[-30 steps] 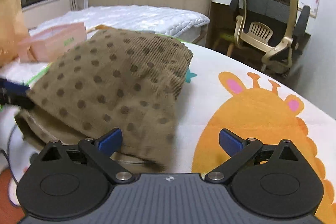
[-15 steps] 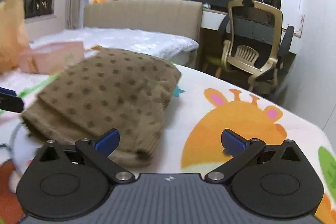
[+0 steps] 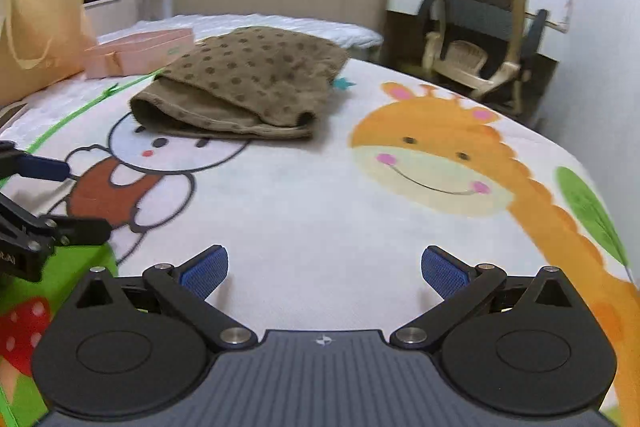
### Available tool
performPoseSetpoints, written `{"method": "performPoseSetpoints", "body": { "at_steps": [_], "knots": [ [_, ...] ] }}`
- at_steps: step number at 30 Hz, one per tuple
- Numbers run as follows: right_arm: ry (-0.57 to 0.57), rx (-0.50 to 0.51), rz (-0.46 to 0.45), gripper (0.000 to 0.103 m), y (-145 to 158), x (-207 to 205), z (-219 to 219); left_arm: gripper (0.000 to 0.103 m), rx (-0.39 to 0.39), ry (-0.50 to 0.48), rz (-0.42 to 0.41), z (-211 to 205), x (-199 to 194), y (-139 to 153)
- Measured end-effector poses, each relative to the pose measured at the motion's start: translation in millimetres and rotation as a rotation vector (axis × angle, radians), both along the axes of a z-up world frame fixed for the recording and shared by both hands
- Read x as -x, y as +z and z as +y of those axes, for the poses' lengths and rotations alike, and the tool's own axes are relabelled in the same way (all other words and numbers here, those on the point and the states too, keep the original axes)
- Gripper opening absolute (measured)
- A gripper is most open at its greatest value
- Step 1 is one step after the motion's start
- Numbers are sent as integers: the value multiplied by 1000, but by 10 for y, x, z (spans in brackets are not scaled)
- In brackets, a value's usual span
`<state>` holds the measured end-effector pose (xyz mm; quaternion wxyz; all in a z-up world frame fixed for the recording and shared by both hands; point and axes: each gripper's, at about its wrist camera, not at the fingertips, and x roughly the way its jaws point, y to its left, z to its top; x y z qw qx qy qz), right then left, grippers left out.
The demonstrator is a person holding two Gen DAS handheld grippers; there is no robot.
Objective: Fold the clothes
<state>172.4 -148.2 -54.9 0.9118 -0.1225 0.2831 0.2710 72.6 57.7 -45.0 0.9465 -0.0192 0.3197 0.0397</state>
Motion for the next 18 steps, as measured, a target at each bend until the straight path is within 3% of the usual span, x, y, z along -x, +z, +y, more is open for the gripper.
{"method": "performPoseSetpoints", "body": {
  "at_steps": [5, 11, 16, 18],
  "knots": [
    [-55, 10, 8, 103, -9, -52, -36, 103, 13, 38, 5, 21, 34, -18],
    [8, 57, -6, 103, -36, -35, 78, 103, 3, 49, 8, 19, 21, -12],
    [15, -26, 96, 103, -53, -189, -20, 103, 5, 51, 7, 17, 19, -11],
    [12, -30, 97, 103, -55, -188, -16, 103, 5, 51, 6, 17, 19, -12]
  ]
}}
